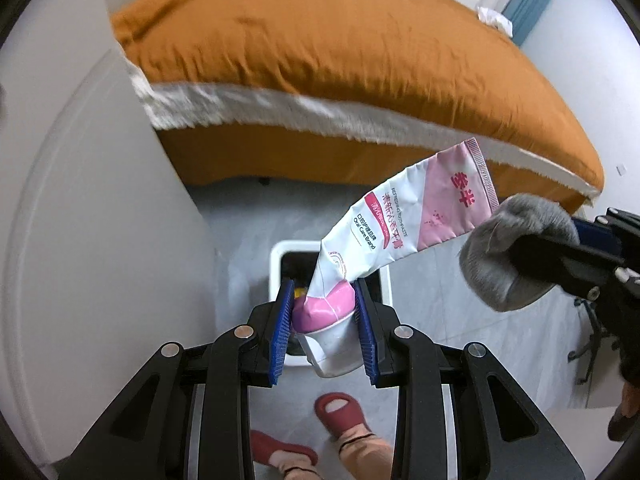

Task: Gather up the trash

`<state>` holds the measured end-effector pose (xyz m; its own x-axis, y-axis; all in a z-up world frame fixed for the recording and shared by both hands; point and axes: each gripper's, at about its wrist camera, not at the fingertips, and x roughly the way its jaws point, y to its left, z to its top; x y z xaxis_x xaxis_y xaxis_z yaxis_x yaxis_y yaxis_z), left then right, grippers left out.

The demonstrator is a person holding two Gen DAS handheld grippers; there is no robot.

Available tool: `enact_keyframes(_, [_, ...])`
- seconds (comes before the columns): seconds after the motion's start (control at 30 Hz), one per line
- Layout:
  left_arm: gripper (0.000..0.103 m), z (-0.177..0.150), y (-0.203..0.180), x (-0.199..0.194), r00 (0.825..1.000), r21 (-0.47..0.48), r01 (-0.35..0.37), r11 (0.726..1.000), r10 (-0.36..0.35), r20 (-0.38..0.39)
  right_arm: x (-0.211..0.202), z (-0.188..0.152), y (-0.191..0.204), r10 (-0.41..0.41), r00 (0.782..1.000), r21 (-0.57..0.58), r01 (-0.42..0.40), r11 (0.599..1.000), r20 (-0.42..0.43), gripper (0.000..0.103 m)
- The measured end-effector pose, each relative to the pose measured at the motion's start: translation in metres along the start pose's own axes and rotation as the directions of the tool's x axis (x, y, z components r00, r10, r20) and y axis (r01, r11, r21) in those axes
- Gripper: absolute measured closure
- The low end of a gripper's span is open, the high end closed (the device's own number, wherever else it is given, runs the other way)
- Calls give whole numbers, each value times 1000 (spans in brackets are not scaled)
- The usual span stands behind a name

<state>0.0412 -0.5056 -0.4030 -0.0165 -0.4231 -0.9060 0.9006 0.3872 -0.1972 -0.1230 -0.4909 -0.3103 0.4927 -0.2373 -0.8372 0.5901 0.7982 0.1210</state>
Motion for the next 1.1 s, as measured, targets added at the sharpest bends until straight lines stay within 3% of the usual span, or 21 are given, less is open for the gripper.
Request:
enact_keyframes(0.03, [72, -1, 1, 12, 1000, -1, 14, 1000, -14, -3, 11, -4, -4, -1, 1000, 1, 1, 1000, -16, 73])
enact_keyframes(0.07, [68, -1, 2, 24, 1000, 2, 23, 1000, -23, -11, 22, -8, -7, -9, 999, -3, 9, 1000, -36, 53])
enact_keyframes(0.1, [53, 1, 4, 35, 999, 4, 29, 1000, -29, -21, 30, -12, -10, -21, 999, -8, 20, 1000, -47, 20])
enact_keyframes(0.13, [9, -1, 6, 43, 999, 2, 36, 999, -36, -32, 37, -17, -16, -42, 998, -4, 42, 999, -38, 10])
enact_keyframes(0.17, [5, -1, 7, 54, 999, 3, 33, 999, -33, -36, 41, -19, -19, -53, 998, 3, 53, 999, -32, 5])
enact_keyframes(0.37, [5, -6, 6, 75, 999, 9, 26, 1000, -26, -39, 62, -27, -37, -77, 995, 38, 80, 996, -59, 5])
enact_keyframes(0.57, [5, -3, 9, 51, 999, 3, 30, 1000, -30, -12, 53, -19, -34, -73, 997, 30, 74, 997, -29, 5])
enact_keyframes(0.87, [5, 15, 14, -13, 998, -28, -2, 1000, 4, 66, 12, 10, -18, -75, 996, 12, 75, 997, 44, 5])
enact_keyframes(1.1, [5, 25, 10, -95, 988, -67, -16, 998, 27, 155, -51, 36, 6, -60, 988, -21, 63, 998, 143, 5])
